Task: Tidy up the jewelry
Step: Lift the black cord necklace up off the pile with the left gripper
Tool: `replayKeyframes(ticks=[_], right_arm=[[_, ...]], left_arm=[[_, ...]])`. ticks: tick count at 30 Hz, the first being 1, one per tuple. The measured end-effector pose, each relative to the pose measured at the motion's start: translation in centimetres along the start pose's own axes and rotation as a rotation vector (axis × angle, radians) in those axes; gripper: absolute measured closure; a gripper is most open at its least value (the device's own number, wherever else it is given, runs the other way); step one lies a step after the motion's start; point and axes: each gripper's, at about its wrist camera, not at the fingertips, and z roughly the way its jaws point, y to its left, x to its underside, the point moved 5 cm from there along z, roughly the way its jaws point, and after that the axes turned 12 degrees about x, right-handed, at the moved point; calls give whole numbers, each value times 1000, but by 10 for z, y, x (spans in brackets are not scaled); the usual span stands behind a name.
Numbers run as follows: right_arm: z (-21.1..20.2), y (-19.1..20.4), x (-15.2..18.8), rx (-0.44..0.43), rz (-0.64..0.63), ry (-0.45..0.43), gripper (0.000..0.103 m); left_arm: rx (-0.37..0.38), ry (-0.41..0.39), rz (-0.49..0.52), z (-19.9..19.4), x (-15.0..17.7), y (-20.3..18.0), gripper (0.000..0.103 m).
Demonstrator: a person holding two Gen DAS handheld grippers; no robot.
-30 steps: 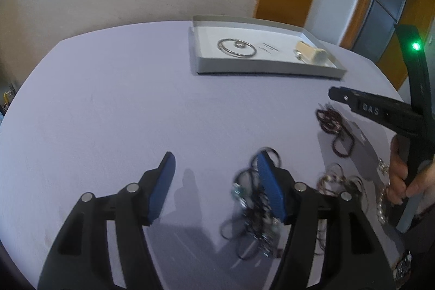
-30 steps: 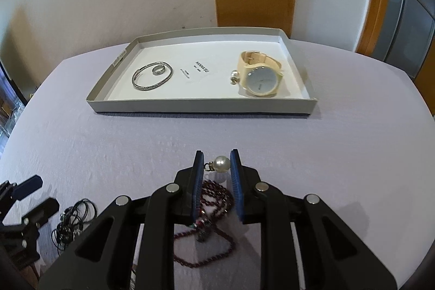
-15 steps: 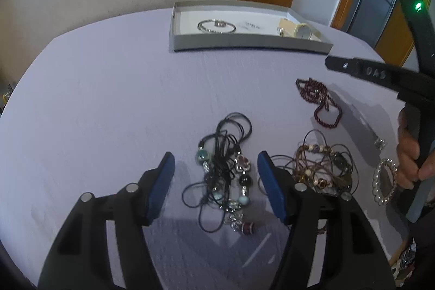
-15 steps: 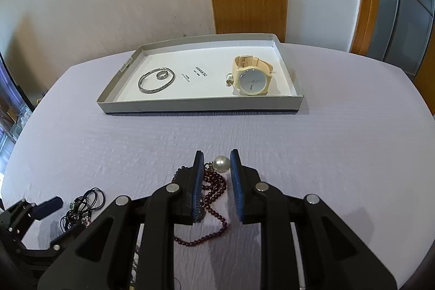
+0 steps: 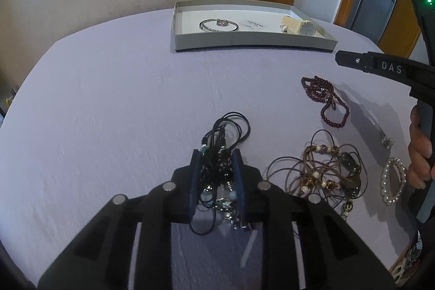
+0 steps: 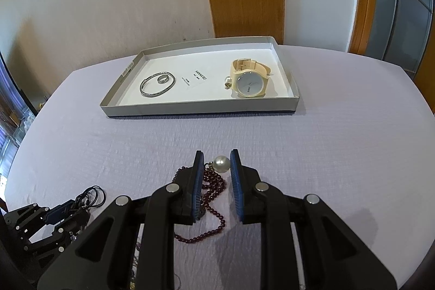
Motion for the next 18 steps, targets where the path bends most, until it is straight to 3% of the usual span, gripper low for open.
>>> replayKeyframes(ticks=[1,2,11,14,16,18], right_arm=[[1,0,0,-2,0,1,82],[1,0,0,-2,-1,1,82],[0,0,-4,-13,0,-4,82],[2,-1,-4,-14,5,0,82],[3,-1,-4,-16,7,3,82],[3,-1,-3,-18,7,3,82]], left_arm=[[3,-7,4,-1,-2,0,86],[3,-21,9,-4,-5,-1,100],[31,-10,-18,4,-17,3,99],[30,-7,-14,4,-15,3,90],[19,-3,-21,5,-13,4,57],[8,7,-29,10,-12,6,54]])
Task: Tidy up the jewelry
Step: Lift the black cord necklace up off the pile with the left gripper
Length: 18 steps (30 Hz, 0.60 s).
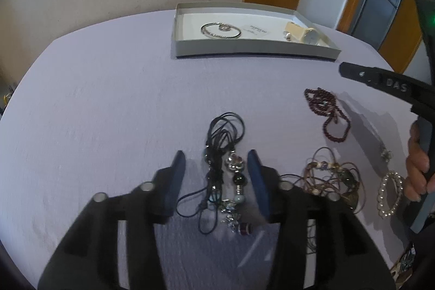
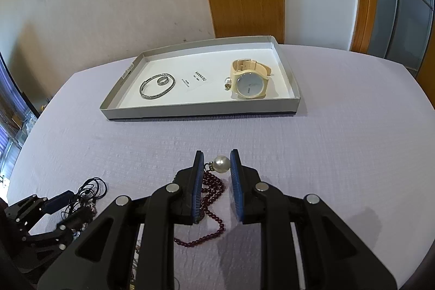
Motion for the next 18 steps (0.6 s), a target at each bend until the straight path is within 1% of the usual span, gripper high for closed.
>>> replayKeyframes(ticks=[2,4,6,7,8,14,15,16,17,18], right_arm=[[-1,-1,0,-1,0,-1,82],[-1,-2,-1,0,2,-2,82],[0,-3,-1,0,8,0,82],[0,-4,-1,0,10,1,82],[0,-4,-1,0,12,4,82],[1,-5,-1,-1,20,6,82],[1,-5,-1,-1,21,5,82],[1,-5,-1,-2,22,4,82],[1,-5,-1,-2,22,3,82],[1,-5,-1,-3,22,1,82]], left_arm=[[-7,4,6,2,1,0,51],[-15,11,23,4,2,-4,50],[-39,8,56,5,4,-9,63],[-27,5,64,5,4,-11,78],[-16,8,61,4,4,-13,81],[27,6,23,1,3,-11,83],[33,4,19,0,3,-11,85],[36,-9,21,-3,0,-12,90],[36,-22,27,-6,-2,-13,98],[52,-25,25,-9,-6,-14,98]])
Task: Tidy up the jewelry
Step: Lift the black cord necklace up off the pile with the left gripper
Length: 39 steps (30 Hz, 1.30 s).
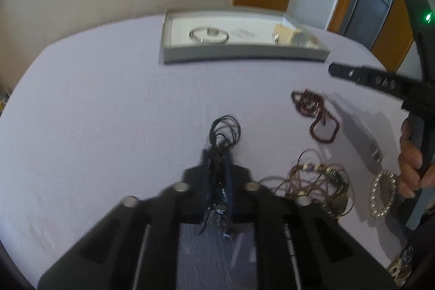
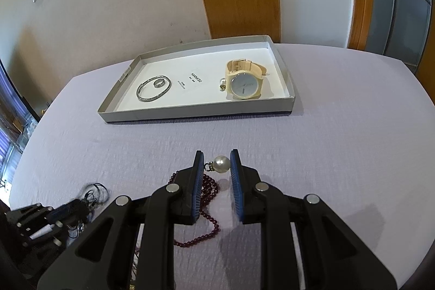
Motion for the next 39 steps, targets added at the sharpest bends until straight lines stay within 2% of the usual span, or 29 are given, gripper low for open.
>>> replayKeyframes(ticks=[6,19,25,28,30,31,32,38,39], right_arm=[[-1,0,1,-7,0,-5,82],[-6,-1,-7,-12,2,-26,82],[-5,1,-6,-11,1,-19,82],[-4,2,-5,-14,-2,-16,82],[-5,2,-5,-14,-4,-16,82],[-5,2,-5,-14,-4,-17,82],[-6,1,-6,-14,-3,-18,82],[-4,1,-5,-11,-2,-15,82],[-4,1,-5,-11,-2,-14,82]], left_arm=[[7,13,-16,4,-7,2,98],[17,-69,-18,-15,-54,4,98],[21,-8,-8,-1,-38,5,97],[26,29,-31,9,-25,9,93],[28,44,-41,15,-21,9,77],[14,44,-37,17,-20,9,64],[1,42,-32,19,-19,8,58],[-22,69,-28,36,-19,3,57],[-45,61,-4,39,-20,0,56]])
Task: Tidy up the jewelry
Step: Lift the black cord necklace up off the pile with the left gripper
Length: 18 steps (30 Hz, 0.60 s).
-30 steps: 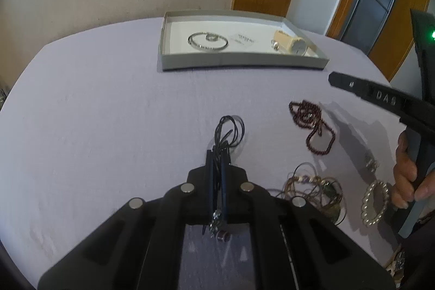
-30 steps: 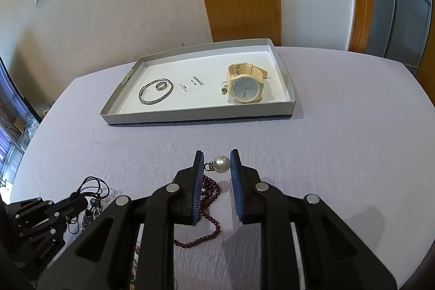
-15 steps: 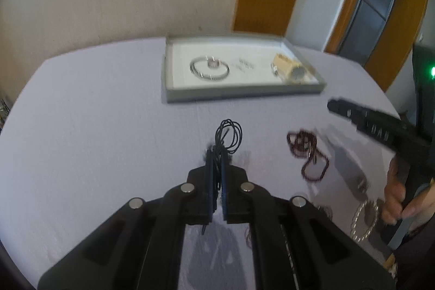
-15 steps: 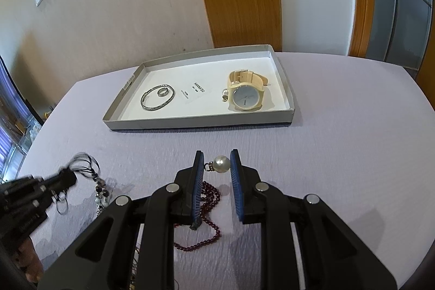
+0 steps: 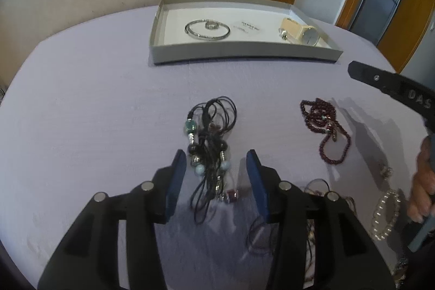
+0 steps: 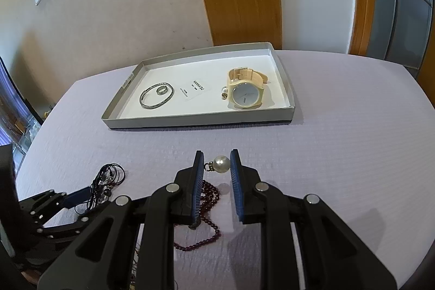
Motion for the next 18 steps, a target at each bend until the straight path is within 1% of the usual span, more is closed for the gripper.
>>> replayKeyframes(ticks=[1,2,3,4,5,13,14,16,18], right_arm=[[0,0,0,1,1,1,82],[1,-1,0,2,2,2,82],[1,-1,0,3,5,2,82],[1,-3,0,4,6,3,82],[1,-3,0,4,8,3,82],[3,0,0,2,12,5,82],[2,0,0,1,12,4,82],[0,-1,-1,1,12,1,82],[-1,-1,-2,0,14,-3,82]], left_arm=[[-22,-2,19,2,0,-2,55],[-40,-7,33,3,2,-5,61],[-35,-11,35,2,2,-7,67],[-27,-11,29,1,3,-9,81],[-2,-8,9,-2,5,-8,84],[58,-13,-31,-6,8,-4,89],[58,-26,-34,-9,5,-3,95],[65,-26,-47,-12,1,0,95],[54,-29,-55,-13,0,4,95]])
